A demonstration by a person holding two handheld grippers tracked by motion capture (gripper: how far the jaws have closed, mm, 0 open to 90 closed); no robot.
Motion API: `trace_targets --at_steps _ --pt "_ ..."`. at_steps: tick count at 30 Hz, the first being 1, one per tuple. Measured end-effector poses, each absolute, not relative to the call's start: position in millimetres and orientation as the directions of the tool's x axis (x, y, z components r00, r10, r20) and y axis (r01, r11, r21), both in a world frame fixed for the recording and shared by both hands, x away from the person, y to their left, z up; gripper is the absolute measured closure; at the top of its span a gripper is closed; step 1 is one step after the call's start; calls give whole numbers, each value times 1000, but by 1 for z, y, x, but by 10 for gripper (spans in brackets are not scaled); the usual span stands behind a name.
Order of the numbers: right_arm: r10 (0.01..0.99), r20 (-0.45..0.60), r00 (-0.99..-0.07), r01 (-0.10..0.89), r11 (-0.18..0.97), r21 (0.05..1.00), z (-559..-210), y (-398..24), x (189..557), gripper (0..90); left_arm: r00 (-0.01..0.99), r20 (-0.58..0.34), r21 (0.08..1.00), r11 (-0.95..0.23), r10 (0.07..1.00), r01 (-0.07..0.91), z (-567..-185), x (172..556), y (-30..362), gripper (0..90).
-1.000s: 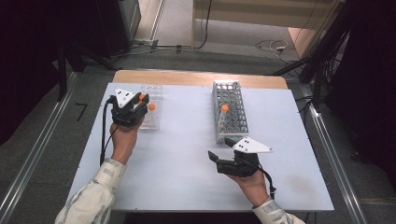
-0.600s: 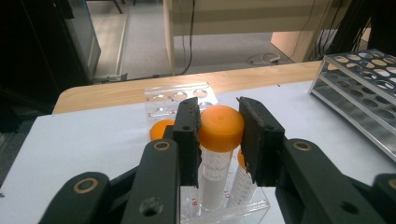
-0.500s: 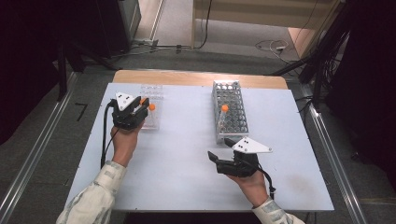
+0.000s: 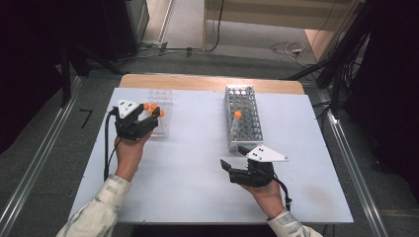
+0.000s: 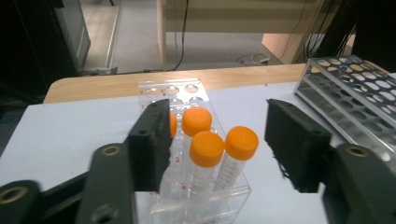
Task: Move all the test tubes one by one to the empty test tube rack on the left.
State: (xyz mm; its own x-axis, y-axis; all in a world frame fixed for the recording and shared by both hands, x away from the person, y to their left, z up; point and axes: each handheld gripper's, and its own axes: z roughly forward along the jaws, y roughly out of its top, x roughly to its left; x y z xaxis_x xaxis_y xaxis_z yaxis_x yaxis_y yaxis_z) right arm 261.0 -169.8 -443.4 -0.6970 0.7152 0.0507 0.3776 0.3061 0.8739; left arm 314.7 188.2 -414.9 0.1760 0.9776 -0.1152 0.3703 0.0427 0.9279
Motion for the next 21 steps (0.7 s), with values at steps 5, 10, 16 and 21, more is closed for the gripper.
trace_targets --at_steps 5,10,16,21 --pt "722 46 -690 379 306 873 -444 -171 263 228 186 -129 924 50 974 379 -419 296 185 174" --pt "739 37 -673 379 302 875 -445 -173 266 243 235 -158 917 54 959 395 -430 272 176 114" --pt "768 27 -640 385 289 877 -446 -175 276 247 303 -164 900 17 939 436 -448 251 159 101" --pt "805 7 -593 386 276 880 -446 -176 289 267 344 -175 897 5 923 442 -454 242 150 87"
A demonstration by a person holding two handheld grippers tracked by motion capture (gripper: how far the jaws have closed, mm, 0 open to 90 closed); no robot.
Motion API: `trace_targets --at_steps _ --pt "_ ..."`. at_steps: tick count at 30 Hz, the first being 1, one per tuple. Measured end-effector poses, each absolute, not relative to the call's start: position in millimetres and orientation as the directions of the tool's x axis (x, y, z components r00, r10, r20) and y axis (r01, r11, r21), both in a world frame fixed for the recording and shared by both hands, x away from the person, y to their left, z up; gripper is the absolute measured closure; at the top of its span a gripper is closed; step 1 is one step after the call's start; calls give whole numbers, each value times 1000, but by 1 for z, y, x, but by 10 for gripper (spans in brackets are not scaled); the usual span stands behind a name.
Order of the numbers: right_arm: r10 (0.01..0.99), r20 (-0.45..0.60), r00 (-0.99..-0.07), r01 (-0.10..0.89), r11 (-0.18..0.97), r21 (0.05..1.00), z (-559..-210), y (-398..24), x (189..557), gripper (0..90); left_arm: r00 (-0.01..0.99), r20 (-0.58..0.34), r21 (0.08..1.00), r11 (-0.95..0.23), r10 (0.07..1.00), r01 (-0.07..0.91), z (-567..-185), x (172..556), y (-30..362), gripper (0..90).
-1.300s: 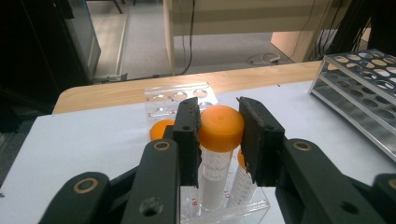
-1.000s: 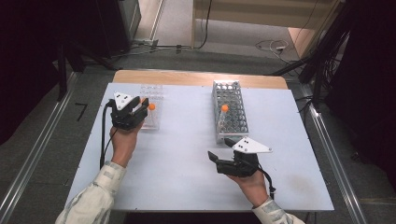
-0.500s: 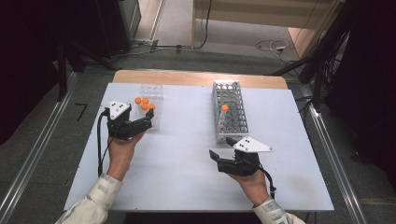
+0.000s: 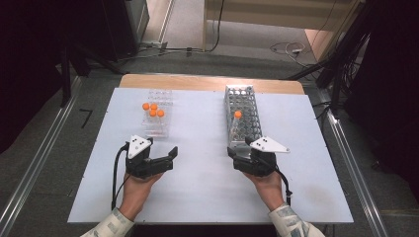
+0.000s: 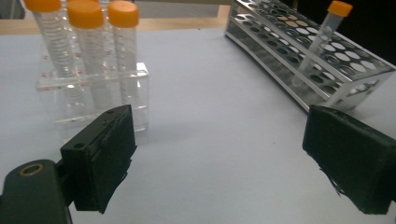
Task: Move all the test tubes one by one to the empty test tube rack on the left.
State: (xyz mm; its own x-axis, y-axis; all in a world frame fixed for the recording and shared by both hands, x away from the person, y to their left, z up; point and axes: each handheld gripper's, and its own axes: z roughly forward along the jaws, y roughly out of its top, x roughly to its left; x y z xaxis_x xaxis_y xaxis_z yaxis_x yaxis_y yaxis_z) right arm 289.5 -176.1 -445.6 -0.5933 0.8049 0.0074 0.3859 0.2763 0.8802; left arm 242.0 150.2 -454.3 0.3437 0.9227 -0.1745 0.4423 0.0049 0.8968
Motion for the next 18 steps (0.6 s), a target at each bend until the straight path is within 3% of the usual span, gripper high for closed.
trace_targets --at_steps 18 --pt "860 9 -510 414 236 879 -449 -166 344 369 376 -152 901 -28 914 433 -459 234 142 78"
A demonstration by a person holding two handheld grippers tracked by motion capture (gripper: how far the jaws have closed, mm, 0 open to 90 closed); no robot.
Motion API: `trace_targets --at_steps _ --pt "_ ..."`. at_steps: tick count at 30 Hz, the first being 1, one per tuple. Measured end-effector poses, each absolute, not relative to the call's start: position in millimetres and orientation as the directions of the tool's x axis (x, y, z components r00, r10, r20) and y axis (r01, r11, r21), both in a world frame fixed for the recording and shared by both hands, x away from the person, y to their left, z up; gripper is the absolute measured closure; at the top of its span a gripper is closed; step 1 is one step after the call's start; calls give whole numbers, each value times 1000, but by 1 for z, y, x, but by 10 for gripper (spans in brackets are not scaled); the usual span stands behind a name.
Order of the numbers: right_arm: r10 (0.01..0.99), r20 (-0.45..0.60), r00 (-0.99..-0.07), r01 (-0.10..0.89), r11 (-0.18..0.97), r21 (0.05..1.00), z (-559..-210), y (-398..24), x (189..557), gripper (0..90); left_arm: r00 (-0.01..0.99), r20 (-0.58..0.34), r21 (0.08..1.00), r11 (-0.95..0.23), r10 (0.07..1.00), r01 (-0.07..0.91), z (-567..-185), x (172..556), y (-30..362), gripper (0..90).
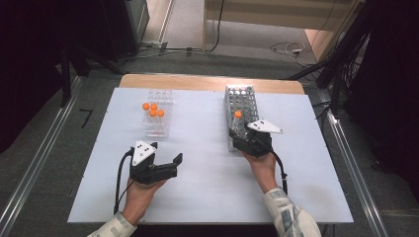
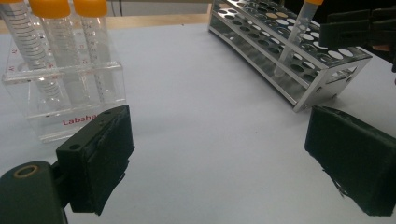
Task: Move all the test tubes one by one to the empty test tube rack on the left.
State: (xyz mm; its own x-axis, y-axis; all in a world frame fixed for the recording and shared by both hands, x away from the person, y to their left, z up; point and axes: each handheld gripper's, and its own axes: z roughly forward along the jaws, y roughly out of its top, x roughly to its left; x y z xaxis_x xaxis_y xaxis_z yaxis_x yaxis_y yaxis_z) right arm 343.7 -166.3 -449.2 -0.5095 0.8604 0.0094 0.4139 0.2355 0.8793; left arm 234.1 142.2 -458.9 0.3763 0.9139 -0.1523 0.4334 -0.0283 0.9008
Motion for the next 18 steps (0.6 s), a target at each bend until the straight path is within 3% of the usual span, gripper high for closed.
trace_targets --at_steps 18 --pt "898 -22 -440 429 231 873 -452 -150 370 655 380 -154 897 -33 912 442 -460 234 143 81"
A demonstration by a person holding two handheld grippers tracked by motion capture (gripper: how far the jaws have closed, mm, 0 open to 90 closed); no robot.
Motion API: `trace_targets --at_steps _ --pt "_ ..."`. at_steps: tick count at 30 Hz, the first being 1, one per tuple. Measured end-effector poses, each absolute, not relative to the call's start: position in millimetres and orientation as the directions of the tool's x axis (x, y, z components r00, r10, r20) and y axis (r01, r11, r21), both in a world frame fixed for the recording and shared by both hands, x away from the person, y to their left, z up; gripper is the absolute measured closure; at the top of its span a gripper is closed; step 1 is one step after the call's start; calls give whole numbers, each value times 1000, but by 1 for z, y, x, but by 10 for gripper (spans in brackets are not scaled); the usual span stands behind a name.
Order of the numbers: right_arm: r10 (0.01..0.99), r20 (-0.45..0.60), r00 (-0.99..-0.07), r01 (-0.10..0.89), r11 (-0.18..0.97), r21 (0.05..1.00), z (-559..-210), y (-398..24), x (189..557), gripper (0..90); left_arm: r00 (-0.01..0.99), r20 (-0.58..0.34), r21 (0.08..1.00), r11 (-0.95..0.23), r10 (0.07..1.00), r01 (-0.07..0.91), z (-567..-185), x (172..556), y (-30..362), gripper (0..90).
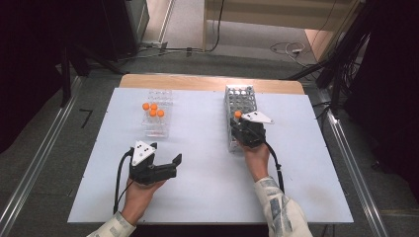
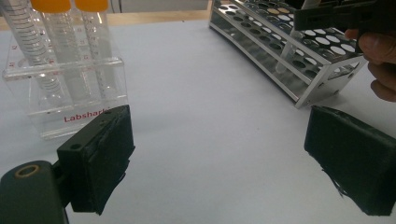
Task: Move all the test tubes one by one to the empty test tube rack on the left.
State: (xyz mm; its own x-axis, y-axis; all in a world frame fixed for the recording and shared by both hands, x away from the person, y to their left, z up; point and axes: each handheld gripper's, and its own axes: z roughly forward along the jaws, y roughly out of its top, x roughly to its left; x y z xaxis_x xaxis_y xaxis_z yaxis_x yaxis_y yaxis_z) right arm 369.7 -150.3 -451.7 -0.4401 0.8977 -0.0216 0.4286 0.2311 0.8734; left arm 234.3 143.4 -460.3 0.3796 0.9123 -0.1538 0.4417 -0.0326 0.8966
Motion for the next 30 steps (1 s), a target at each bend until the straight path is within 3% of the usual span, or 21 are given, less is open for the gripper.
trace_targets --at_steps 12,21,30 --pt "899 -15 -438 425 221 878 -450 -151 370 719 381 -155 897 -32 911 441 -460 234 144 83" --pt "892 -27 -451 346 203 916 -418 -155 355 721 380 -154 899 -30 912 437 -459 233 144 82" --pt "842 -39 -539 286 226 931 -402 -155 323 722 380 -161 903 -19 911 429 -458 232 144 83"
